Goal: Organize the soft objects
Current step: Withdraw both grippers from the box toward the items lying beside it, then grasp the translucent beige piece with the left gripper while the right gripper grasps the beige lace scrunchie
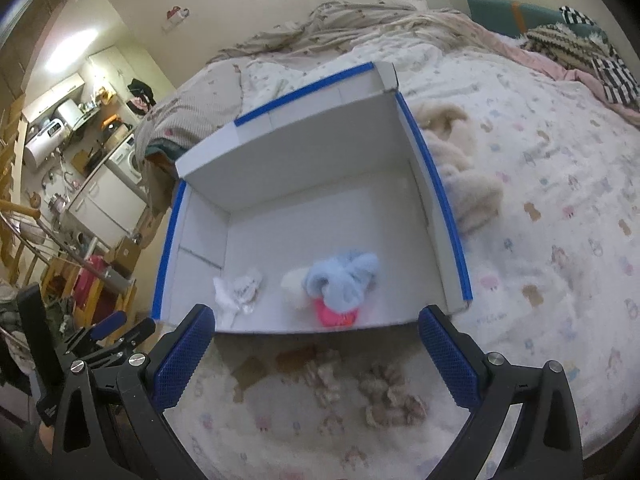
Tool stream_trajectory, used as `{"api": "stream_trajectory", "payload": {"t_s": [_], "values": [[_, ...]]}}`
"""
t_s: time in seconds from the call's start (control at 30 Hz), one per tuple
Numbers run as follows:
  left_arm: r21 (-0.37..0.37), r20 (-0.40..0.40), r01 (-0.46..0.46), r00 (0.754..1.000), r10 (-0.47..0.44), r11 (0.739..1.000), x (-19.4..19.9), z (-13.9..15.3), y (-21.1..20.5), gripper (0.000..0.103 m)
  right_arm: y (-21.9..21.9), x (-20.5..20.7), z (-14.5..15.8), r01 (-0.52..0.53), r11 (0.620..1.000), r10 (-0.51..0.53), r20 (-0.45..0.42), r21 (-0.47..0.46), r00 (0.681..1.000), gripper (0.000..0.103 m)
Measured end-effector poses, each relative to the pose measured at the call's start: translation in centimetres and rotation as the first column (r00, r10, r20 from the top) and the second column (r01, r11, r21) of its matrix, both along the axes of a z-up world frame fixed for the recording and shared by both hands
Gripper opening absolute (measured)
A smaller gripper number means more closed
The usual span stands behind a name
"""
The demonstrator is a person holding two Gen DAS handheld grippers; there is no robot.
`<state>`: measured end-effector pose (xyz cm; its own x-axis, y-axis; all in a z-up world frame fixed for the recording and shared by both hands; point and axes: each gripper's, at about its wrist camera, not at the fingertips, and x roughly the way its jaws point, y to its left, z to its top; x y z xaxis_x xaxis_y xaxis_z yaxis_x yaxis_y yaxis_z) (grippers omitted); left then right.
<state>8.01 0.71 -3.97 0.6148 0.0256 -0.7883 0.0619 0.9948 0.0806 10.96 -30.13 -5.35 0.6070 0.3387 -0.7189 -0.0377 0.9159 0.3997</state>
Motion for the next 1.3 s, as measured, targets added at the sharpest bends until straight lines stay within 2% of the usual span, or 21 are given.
{"api": "stream_trajectory", "payload": {"t_s": [0.23,0.4,0.53,0.63,0.73,0.87,1.0,1.1,1.13,1.3], "values": [[-0.042,-0.049,-0.052,0.998,0.050,0.998,0.0,-0.9,1.2,0.068,0.0,-1.0,-1.2,-0.005,0.999,0.004,-0.053,-0.032,0.999,0.103],[-0.028,-0.076,-0.061,0.995,0.059,0.998,0.4,-1.6,1.1,0.068,0.2,-0.7,-3.0,-0.017,1.000,0.014,-0.147,-0.018,0.989,0.103],[-0.059,-0.114,-0.091,0.990,0.084,0.994,0.9,-2.4,1.7,0.068,0.6,-0.6,-3.9,-0.022,0.999,0.016,-0.183,-0.030,0.983,0.103],[-0.070,-0.154,-0.130,0.981,0.118,0.989,1.4,-3.3,2.3,0.068,0.4,-0.2,-4.6,-0.004,0.999,-0.003,-0.215,-0.034,0.977,0.103],[-0.093,-0.195,-0.130,0.975,0.110,0.987,2.0,-4.4,2.1,0.068,-0.1,0.2,-5.6,0.030,0.999,-0.040,-0.261,-0.041,0.965,0.103],[-0.147,-0.298,-0.094,0.954,0.046,0.985,2.9,-6.9,0.0,0.068,-1.0,0.8,-7.0,0.075,0.997,-0.077,-0.325,-0.018,0.942,0.103],[-0.188,-0.361,-0.054,0.932,-0.018,0.981,3.6,-8.7,-2.3,0.066,-1.6,1.0,-7.6,0.097,0.995,-0.094,-0.347,-0.009,0.933,0.103],[-0.173,-0.394,-0.034,0.918,-0.038,0.984,4.3,-10.0,-3.7,0.053,-2.2,1.0,-8.0,0.114,0.993,-0.103,-0.363,0.009,0.926,0.103],[-0.166,-0.406,-0.038,0.913,-0.034,0.985,4.4,-10.4,-4.0,0.052,-2.5,0.9,-8.2,0.121,0.993,-0.109,-0.374,0.009,0.921,0.103],[-0.183,-0.463,-0.041,0.885,-0.049,0.982,5.1,-12.2,-4.4,0.052,-2.8,1.0,-10.5,0.103,0.989,-0.141,-0.457,-0.108,0.878,0.103]]}}
